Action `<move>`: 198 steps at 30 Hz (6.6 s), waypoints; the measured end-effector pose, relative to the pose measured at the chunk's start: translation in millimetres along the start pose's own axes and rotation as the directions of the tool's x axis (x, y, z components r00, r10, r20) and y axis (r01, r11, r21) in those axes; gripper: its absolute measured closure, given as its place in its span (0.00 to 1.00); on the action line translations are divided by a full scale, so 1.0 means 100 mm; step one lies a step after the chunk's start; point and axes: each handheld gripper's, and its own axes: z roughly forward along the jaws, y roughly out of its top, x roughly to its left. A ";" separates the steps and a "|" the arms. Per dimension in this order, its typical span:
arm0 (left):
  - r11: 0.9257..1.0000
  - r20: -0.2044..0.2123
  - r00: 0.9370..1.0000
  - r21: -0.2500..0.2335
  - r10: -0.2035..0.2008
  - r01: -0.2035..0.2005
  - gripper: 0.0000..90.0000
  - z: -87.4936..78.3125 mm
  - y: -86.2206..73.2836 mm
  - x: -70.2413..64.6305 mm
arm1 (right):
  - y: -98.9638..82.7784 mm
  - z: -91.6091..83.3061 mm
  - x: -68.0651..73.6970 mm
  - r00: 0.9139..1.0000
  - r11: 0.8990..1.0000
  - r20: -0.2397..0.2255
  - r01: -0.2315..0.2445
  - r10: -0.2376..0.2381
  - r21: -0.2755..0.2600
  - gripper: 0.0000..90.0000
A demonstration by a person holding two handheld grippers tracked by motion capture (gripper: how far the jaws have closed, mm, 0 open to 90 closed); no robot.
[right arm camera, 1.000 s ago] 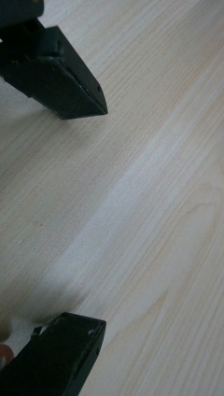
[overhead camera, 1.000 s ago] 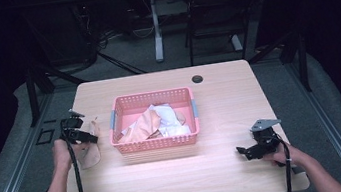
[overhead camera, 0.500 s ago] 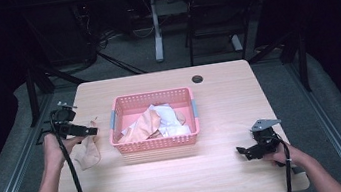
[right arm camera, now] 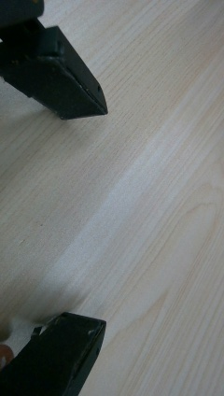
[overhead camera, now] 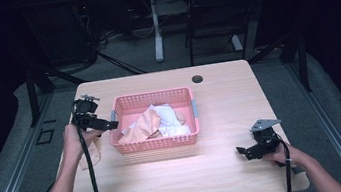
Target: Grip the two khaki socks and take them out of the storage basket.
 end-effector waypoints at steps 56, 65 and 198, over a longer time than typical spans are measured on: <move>0.968 0.027 0.997 0.240 0.068 -0.072 0.86 0.98 0.39 -0.51 | 0.00 0.00 0.00 1.000 1.000 0.000 0.004 -0.004 0.001 0.00; 0.979 0.022 0.997 0.186 0.080 -0.082 0.91 0.68 0.40 -0.40 | 0.00 0.00 0.00 1.000 1.000 -0.001 0.005 -0.005 0.003 0.00; 0.962 -0.154 0.950 -0.026 -0.271 0.271 0.22 0.10 -0.26 1.01 | 0.00 -0.01 0.01 1.000 1.000 0.009 0.009 -0.009 0.001 0.00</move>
